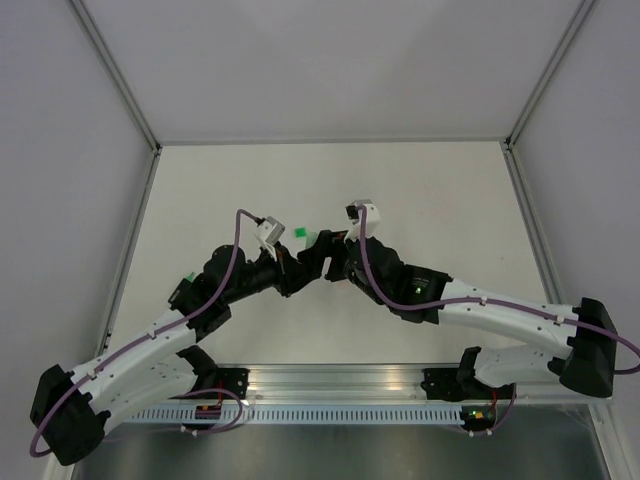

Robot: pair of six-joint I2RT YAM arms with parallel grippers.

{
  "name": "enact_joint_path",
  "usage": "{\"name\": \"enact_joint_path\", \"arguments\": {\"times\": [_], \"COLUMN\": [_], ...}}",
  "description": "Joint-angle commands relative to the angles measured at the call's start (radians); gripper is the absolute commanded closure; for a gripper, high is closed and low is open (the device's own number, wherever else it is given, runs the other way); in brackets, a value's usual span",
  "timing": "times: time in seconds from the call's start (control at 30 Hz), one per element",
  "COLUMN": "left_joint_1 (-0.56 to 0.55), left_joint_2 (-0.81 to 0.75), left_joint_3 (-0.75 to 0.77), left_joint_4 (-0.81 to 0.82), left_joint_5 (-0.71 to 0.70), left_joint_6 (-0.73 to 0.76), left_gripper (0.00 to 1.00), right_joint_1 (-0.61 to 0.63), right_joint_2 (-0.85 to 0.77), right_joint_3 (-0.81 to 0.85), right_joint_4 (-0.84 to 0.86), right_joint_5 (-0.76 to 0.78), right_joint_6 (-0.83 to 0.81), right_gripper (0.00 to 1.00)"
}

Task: Insert the pens into the pen caps

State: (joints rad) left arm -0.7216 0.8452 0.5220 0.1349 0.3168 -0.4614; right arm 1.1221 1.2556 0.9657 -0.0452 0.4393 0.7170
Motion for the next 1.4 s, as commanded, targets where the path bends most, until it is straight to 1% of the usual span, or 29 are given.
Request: {"name": "enact_joint_path", "arguments": {"times": [0.0,0.03,0.1,0.17,0.2,0.3,0.33,0.4,0.43,0.5,0.53,0.57,0.6,0.63,0.8,0.9,0.93,1.0,1.03,1.1,1.13,1.37], "left_joint_1": [0.002,0.002,0.002,0.002,0.002,0.002,0.002,0.002,0.002,0.002,0.002,0.002,0.001,0.001,0.002,0.001,0.002,0.002,0.002,0.002,0.002,0.004], "left_joint_2": [-0.024,-0.031,-0.037,-0.041,-0.041,-0.032,-0.031,-0.029,-0.029,-0.034,-0.035,-0.035,-0.035,-0.034,-0.028,-0.028,-0.031,-0.034,-0.035,-0.038,-0.041,-0.086], "left_joint_3": [0.016,0.016,0.006,-0.013,-0.017,-0.028,-0.033,-0.046,-0.051,-0.059,-0.062,-0.065,-0.065,-0.063,-0.063,-0.065,-0.066,-0.068,-0.068,-0.074,-0.076,-0.109], "left_joint_4": [0.130,0.143,0.164,0.221,0.242,0.319,0.342,0.409,0.428,0.459,0.463,0.469,0.471,0.471,0.479,0.482,0.483,0.486,0.488,0.499,0.506,0.574], "left_joint_5": [0.070,0.091,0.125,0.198,0.226,0.373,0.398,0.448,0.484,0.499,0.502,0.504,0.507,0.508,0.515,0.516,0.516,0.518,0.516,0.516,0.515,0.463], "left_joint_6": [0.012,0.012,0.007,-0.005,-0.011,-0.031,-0.049,-0.071,-0.086,-0.092,-0.095,-0.097,-0.098,-0.097,-0.100,-0.102,-0.102,-0.103,-0.106,-0.112,-0.123,-0.194], "left_gripper": [0.98,0.98,0.98,0.98,0.98,0.98,0.98,0.98,0.98,0.98,0.98,0.98,0.98,0.98,0.98,0.98,0.98,0.98,0.98,0.98,0.98,0.98], "right_joint_1": [0.012,0.012,0.007,0.002,0.001,0.002,0.001,0.002,0.001,0.002,0.001,0.002,0.002,0.001,0.001,0.002,0.001,0.001,0.001,0.001,0.001,0.001], "right_joint_2": [-0.099,-0.116,-0.156,-0.179,-0.185,-0.222,-0.232,-0.260,-0.268,-0.282,-0.283,-0.286,-0.288,-0.291,-0.275,-0.265,-0.263,-0.268,-0.271,-0.274,-0.274,-0.268], "right_joint_3": [0.051,0.059,0.071,0.109,0.120,0.128,0.111,0.090,0.073,0.061,0.053,0.050,0.045,0.032,-0.002,-0.021,-0.039,-0.062,-0.083,-0.105,-0.126,-0.269], "right_joint_4": [0.001,0.001,0.005,-0.013,-0.024,-0.015,-0.006,0.022,0.027,0.034,0.034,0.036,0.036,0.077,0.122,0.149,0.156,0.182,0.191,0.208,0.214,0.269], "right_joint_5": [0.010,0.009,-0.045,-0.083,-0.135,-0.227,-0.255,-0.299,-0.325,-0.338,-0.341,-0.346,-0.355,-0.379,-0.436,-0.436,-0.436,-0.436,-0.435,-0.435,-0.473,-0.577], "right_joint_6": [-0.123,-0.140,-0.210,-0.250,-0.295,-0.332,-0.338,-0.344,-0.347,-0.352,-0.352,-0.352,-0.352,-0.350,-0.332,-0.321,-0.318,-0.311,-0.307,-0.295,-0.289,-0.246], "right_gripper": [0.18,0.16,0.12,0.10,0.10,0.12,0.14,0.19,0.25,0.32,0.38,0.41,0.43,0.45,0.46,0.52,0.60,0.72,0.83,0.95,1.00,1.00]}}
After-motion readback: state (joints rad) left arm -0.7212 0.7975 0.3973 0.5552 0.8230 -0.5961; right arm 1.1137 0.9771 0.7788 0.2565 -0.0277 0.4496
